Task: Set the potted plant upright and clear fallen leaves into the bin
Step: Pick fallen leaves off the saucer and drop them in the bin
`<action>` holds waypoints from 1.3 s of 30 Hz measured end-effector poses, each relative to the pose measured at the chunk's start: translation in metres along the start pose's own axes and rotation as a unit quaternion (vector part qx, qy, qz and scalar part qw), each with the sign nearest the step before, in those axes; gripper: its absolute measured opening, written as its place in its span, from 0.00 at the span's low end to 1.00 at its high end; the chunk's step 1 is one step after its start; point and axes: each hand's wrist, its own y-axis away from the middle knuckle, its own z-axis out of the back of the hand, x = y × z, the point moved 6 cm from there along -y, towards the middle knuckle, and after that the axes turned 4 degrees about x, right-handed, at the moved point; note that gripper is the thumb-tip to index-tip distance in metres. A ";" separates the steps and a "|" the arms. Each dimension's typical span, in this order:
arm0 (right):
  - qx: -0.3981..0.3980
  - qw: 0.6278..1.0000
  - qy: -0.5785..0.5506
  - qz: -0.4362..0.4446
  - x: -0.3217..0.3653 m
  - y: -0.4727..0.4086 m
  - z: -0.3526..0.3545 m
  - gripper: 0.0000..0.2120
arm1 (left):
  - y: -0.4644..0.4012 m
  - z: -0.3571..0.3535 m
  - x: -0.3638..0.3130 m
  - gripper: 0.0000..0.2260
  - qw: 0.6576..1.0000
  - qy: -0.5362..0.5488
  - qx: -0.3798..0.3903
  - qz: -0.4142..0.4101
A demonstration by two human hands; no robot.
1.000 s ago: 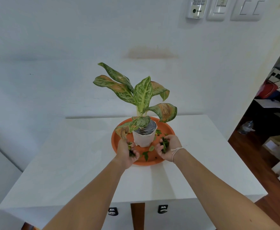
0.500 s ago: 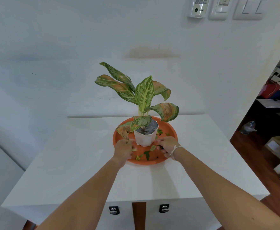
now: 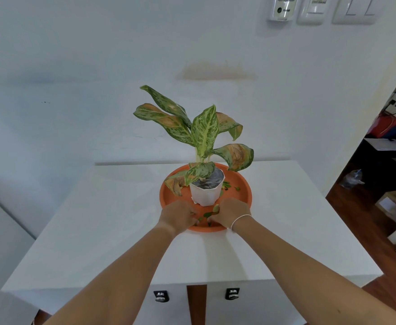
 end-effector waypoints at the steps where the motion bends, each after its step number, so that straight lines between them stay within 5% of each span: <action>1: -0.006 1.000 0.007 0.001 0.001 -0.001 -0.001 0.22 | -0.001 -0.001 -0.001 0.11 1.000 -0.007 0.001 -0.004; 14: -0.070 0.996 0.018 0.052 0.014 0.001 -0.004 0.13 | -0.009 -0.007 -0.002 0.11 0.999 -0.030 0.019 -0.018; 28: -0.041 0.996 0.039 0.062 0.021 0.003 -0.010 0.12 | -0.007 -0.005 0.000 0.08 1.000 -0.004 -0.024 0.001; 34: 0.001 0.992 -0.122 -0.004 0.001 0.002 0.006 0.13 | -0.007 -0.004 -0.002 0.11 1.000 -0.017 -0.010 -0.017; 39: 0.021 0.943 -0.330 -0.041 -0.016 0.005 0.014 0.15 | -0.007 -0.005 0.001 0.08 1.000 -0.003 -0.023 -0.003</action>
